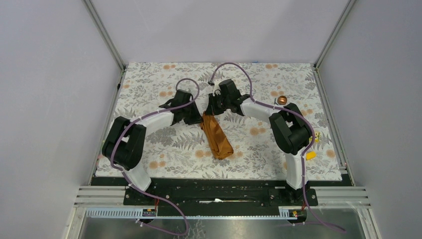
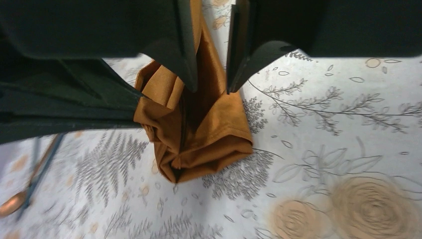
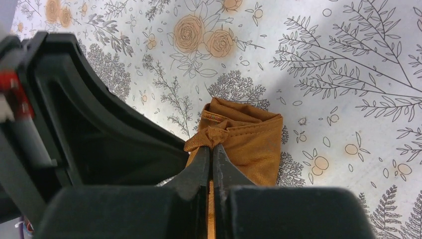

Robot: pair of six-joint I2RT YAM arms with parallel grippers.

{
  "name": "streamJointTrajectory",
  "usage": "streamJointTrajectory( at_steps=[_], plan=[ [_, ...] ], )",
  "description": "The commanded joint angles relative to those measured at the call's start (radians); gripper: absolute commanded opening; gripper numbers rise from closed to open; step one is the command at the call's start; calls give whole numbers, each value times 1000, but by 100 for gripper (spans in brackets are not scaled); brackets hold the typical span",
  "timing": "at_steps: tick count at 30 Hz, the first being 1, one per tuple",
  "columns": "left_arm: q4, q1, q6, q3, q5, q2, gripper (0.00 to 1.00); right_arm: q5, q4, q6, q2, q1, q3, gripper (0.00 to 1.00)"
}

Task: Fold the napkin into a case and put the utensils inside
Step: Pick up the top corner of the smaller rectangle folded napkin from the folded napkin.

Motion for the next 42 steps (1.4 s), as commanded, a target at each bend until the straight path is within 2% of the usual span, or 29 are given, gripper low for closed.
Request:
streamJointTrajectory(
  at_steps=[1, 7, 10, 13, 17, 24, 29, 42],
  plan=[
    [-90, -94, 119, 113, -249, 37, 19, -29, -14, 8, -58, -3, 4, 0],
    [-129, -140, 132, 165, -341, 84, 12, -35, -9, 14, -57, -10, -2, 0],
    [-94, -140, 108, 122, -342, 53, 10, -42, -4, 21, -56, -15, -5, 0],
    [6, -135, 88, 24, -316, -36, 20, -45, -2, 20, -59, -16, -7, 0],
    [32, -133, 90, 0, -306, -58, 30, -45, -1, 19, -61, -16, -6, 0],
    [19, -133, 108, 45, -305, 10, 24, -56, 4, 24, -61, -17, -7, 0],
    [18, -144, 128, 64, -336, 34, 23, -61, 6, 25, -59, -18, -7, 0],
    [12, -185, 161, 96, -392, 67, 35, -79, 9, 30, -52, -18, -5, 0]
  ],
)
